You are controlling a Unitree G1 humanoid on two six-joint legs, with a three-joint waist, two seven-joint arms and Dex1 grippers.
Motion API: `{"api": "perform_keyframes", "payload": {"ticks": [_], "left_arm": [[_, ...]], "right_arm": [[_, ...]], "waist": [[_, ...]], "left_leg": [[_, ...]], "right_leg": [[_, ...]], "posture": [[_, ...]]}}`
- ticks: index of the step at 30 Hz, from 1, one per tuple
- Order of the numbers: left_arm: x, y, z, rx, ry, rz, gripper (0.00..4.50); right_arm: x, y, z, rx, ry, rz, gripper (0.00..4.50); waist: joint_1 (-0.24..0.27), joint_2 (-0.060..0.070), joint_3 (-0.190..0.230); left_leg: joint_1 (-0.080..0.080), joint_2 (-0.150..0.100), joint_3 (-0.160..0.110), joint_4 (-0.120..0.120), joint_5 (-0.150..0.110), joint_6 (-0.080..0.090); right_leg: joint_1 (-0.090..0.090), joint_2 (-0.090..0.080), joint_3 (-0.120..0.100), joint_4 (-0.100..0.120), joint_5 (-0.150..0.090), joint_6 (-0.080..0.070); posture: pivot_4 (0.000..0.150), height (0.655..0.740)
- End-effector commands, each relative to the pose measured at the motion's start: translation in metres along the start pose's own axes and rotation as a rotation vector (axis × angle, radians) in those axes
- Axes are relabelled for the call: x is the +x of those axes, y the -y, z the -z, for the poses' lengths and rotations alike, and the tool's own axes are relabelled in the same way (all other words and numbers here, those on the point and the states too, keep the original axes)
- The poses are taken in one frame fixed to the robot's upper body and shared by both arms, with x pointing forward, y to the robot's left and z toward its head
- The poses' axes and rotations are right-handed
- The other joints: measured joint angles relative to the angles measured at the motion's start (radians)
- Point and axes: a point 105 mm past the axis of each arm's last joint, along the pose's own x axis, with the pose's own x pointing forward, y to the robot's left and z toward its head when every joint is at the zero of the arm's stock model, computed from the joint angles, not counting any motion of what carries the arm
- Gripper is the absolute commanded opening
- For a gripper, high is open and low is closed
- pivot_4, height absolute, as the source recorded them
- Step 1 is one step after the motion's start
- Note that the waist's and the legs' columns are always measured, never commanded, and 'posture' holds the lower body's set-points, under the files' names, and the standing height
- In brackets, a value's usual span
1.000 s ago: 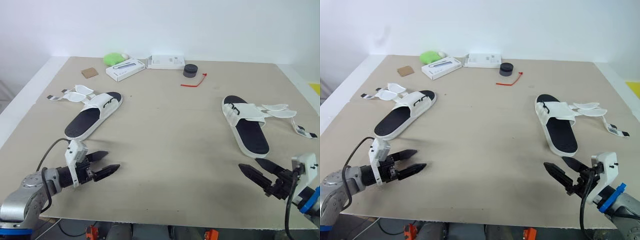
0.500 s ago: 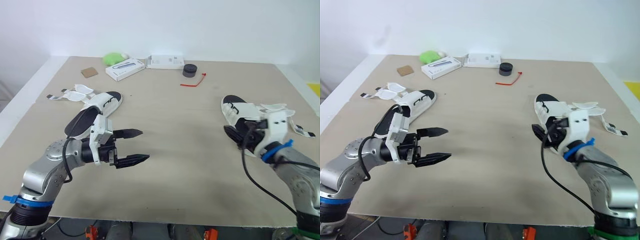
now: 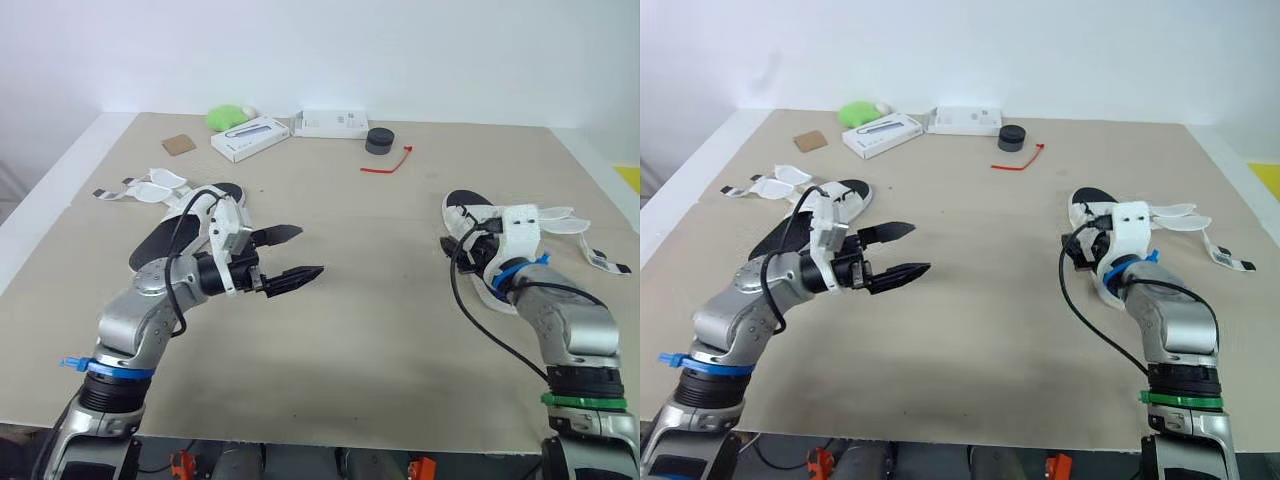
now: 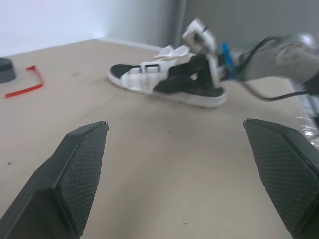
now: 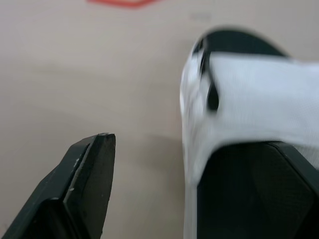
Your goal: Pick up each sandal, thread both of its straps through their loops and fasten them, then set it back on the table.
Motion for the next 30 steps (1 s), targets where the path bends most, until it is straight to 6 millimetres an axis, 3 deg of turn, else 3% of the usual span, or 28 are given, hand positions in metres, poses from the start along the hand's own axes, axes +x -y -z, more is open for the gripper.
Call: {"api": "perform_keyframes", "payload": {"ticks": [1, 5, 8, 17, 18, 20, 23, 27, 28, 30], "left_arm": [[0.007, -0.005, -0.002, 0.045, 0.003, -0.029, 4.50], [0.013, -0.007, 0.001, 0.044, 0.001, -0.043, 4.50], [0.014, -0.008, 0.000, 0.027, 0.021, -0.062, 4.50], [0.015, -0.004, -0.002, 0.001, 0.054, -0.081, 4.50], [0.015, -0.004, -0.002, -0.002, 0.059, -0.084, 4.50], [0.016, -0.004, -0.003, -0.006, 0.066, -0.087, 4.50], [0.016, -0.003, -0.003, -0.007, 0.067, -0.091, 4.50], [0.015, -0.003, -0.003, -0.010, 0.070, -0.095, 4.50], [0.015, -0.004, -0.003, -0.010, 0.071, -0.096, 4.50], [0.013, -0.004, -0.003, -0.010, 0.071, -0.097, 4.50]], "right_arm": [[0.002, 0.006, -0.017, -0.010, 0.065, 0.019, 4.34], [0.025, -0.001, -0.006, -0.010, 0.023, 0.034, 4.34], [0.038, 0.005, 0.000, -0.018, -0.016, 0.093, 4.34], [0.073, 0.008, -0.006, -0.119, -0.011, 0.243, 4.34], [0.075, 0.007, -0.005, -0.114, -0.007, 0.251, 3.86], [0.077, 0.005, -0.006, -0.104, 0.019, 0.262, 3.54], [0.079, 0.000, -0.006, -0.095, 0.049, 0.250, 2.32], [0.079, 0.000, -0.004, -0.085, 0.065, 0.246, 0.29], [0.079, 0.001, -0.004, -0.084, 0.068, 0.248, 0.04], [0.078, 0.003, -0.007, -0.063, 0.086, 0.242, 0.04]], "waist": [[0.000, 0.000, 0.000], [-0.002, 0.000, 0.000], [-0.004, 0.000, 0.000], [-0.010, 0.001, 0.000], [-0.014, 0.001, 0.000], [-0.022, 0.000, 0.000], [-0.028, 0.000, 0.000], [-0.031, 0.001, 0.000], [-0.031, 0.001, 0.000], [-0.031, 0.001, 0.000]], "left_leg": [[0.000, 0.000, 0.000, 0.000, 0.000, 0.000], [0.000, 0.000, 0.000, 0.001, 0.000, 0.000], [0.001, 0.000, 0.000, 0.001, 0.001, 0.001], [0.001, 0.000, 0.000, 0.002, 0.004, 0.005], [0.001, 0.000, 0.000, 0.002, 0.004, 0.006], [0.001, 0.000, 0.000, 0.002, 0.004, 0.006], [0.001, 0.000, 0.000, 0.002, 0.005, 0.006], [0.002, 0.000, 0.000, 0.002, 0.005, 0.007], [0.002, 0.000, 0.000, 0.002, 0.005, 0.007], [0.002, 0.000, 0.000, 0.002, 0.005, 0.007]], "right_leg": [[0.000, 0.000, 0.000, 0.000, 0.000, 0.000], [0.000, 0.000, 0.000, 0.000, 0.001, 0.000], [0.000, 0.000, 0.000, 0.000, 0.002, 0.000], [0.001, 0.001, 0.001, 0.000, 0.007, 0.001], [0.001, 0.001, 0.001, 0.000, 0.007, 0.001], [0.001, 0.000, 0.001, 0.000, 0.007, 0.001], [0.002, 0.001, 0.001, 0.000, 0.008, 0.002], [0.002, 0.001, 0.001, 0.000, 0.008, 0.001], [0.002, 0.001, 0.001, 0.000, 0.009, 0.001], [0.002, 0.001, 0.001, 0.000, 0.009, 0.002]], "posture": [[0.150, 0.7400], [0.150, 0.7400], [0.150, 0.7400], [0.150, 0.7400], [0.150, 0.7400], [0.150, 0.7400], [0.150, 0.7400], [0.150, 0.7400], [0.150, 0.7400], [0.150, 0.7400]]}}
